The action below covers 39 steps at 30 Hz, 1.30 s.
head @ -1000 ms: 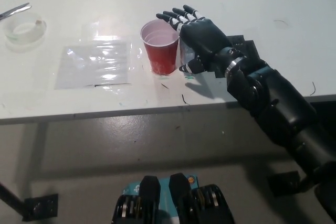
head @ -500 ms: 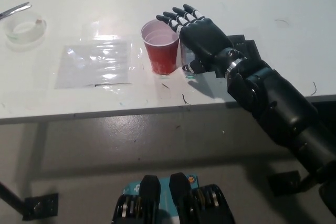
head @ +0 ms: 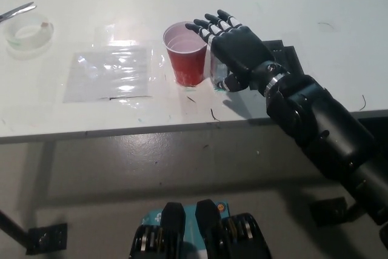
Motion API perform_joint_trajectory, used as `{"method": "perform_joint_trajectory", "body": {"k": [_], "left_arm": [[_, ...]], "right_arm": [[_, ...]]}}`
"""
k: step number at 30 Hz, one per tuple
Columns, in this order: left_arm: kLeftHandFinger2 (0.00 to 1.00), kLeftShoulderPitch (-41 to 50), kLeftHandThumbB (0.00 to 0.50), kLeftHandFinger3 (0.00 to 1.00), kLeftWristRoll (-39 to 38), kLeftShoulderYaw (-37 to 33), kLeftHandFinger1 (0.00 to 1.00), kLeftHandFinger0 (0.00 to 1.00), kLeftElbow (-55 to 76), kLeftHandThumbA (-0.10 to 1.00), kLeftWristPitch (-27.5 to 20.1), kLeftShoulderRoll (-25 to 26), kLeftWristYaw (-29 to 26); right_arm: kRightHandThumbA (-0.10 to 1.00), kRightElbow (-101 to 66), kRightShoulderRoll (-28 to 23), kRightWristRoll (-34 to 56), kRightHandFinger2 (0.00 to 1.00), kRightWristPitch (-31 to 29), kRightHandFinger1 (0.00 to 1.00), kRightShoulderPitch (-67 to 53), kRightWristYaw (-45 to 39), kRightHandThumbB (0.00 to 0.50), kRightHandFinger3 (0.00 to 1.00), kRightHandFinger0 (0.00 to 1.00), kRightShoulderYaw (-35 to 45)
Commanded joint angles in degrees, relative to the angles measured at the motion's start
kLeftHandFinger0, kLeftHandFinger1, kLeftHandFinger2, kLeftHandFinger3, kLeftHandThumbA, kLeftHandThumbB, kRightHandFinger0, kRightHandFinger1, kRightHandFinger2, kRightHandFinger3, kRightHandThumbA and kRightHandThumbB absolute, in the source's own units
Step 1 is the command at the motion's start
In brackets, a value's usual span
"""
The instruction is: The robot uses its right hand to press the hand soap kept in the middle of the table to get liquid hand soap out
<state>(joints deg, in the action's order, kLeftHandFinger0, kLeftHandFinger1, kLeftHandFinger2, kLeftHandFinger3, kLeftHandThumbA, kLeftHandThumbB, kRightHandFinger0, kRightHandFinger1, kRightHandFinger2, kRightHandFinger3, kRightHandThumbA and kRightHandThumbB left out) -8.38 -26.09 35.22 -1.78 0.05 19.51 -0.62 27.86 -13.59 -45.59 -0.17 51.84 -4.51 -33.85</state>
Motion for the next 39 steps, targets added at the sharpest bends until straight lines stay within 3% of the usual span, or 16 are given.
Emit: {"method": "perform_joint_trajectory", "body": {"k": [1,2,6,18,19,23,27,30,34,39], "left_arm": [[0.75,-1.66,0.089,0.93,0.59,0.11,0.77,0.75,2.96,1.0,-2.22,2.97,-0.04],[0.74,-1.71,0.09,0.93,0.56,0.17,0.77,0.75,2.9,1.0,-2.08,2.98,-0.18],[0.73,-1.81,0.093,0.92,0.78,0.11,0.76,0.74,2.76,1.0,-2.54,3.06,-0.21],[0.74,-1.73,0.099,0.9,0.68,0.01,0.76,0.72,2.95,1.0,-2.31,3.17,-0.2],[0.73,-1.69,0.081,0.9,0.74,-0.03,0.76,0.72,3.21,1.0,-2.31,3.13,-0.23],[0.73,-2.4,0.101,0.88,0.39,-0.17,0.76,0.7,3.22,1.0,-2.05,2.89,-0.4],[0.7,-2.67,0.152,0.88,-0.41,-0.03,0.74,0.73,2.97,1.0,-2.84,3.09,0.4],[0.71,-2.68,0.14,0.9,0.21,-0.17,0.75,0.74,3.65,1.0,-2.53,3.03,-0.08],[0.73,-2.92,0.127,0.92,0.41,-0.26,0.76,0.75,2.77,1.0,-3.5,3.71,0.72],[0.71,-3.29,0.121,0.89,-0.09,0.0,0.75,0.74,3.27,1.0,-3.19,3.41,0.18]], "right_arm": [[1.0,1.24,-0.62,0.64,1.0,4.29,1.0,-3.18,-9.44,0.476,1.0,1.0,-0.96],[1.0,2.02,-0.12,0.98,1.0,4.16,1.0,-3.51,-8.46,0.451,1.0,1.0,-0.64],[1.0,5.54,1.13,1.08,1.0,2.63,1.0,-3.51,-5.23,0.429,1.0,1.0,-0.22],[1.0,16.21,5.0,-0.02,1.0,-0.65,1.0,-1.8,2.9,0.439,1.0,1.0,-0.59],[1.0,17.03,5.36,-0.09,1.0,-0.79,1.0,-1.61,3.48,0.452,1.0,1.0,-0.65],[1.0,16.85,5.48,0.19,1.0,-0.4,1.0,-1.57,3.43,0.454,1.0,1.0,-0.45],[1.0,17.09,5.22,-0.22,1.0,-0.53,1.0,-1.38,2.96,0.452,1.0,1.0,-1.14],[1.0,16.45,4.64,-0.56,1.0,0.34,1.0,-1.27,1.79,0.463,1.0,1.0,-1.36],[1.0,13.35,3.88,-0.46,1.0,1.57,1.0,-1.66,-0.09,0.442,1.0,1.0,-1.27],[1.0,12.16,3.29,-1.23,1.0,2.56,1.0,-1.84,-0.97,0.458,1.0,1.0,-1.83]]}}
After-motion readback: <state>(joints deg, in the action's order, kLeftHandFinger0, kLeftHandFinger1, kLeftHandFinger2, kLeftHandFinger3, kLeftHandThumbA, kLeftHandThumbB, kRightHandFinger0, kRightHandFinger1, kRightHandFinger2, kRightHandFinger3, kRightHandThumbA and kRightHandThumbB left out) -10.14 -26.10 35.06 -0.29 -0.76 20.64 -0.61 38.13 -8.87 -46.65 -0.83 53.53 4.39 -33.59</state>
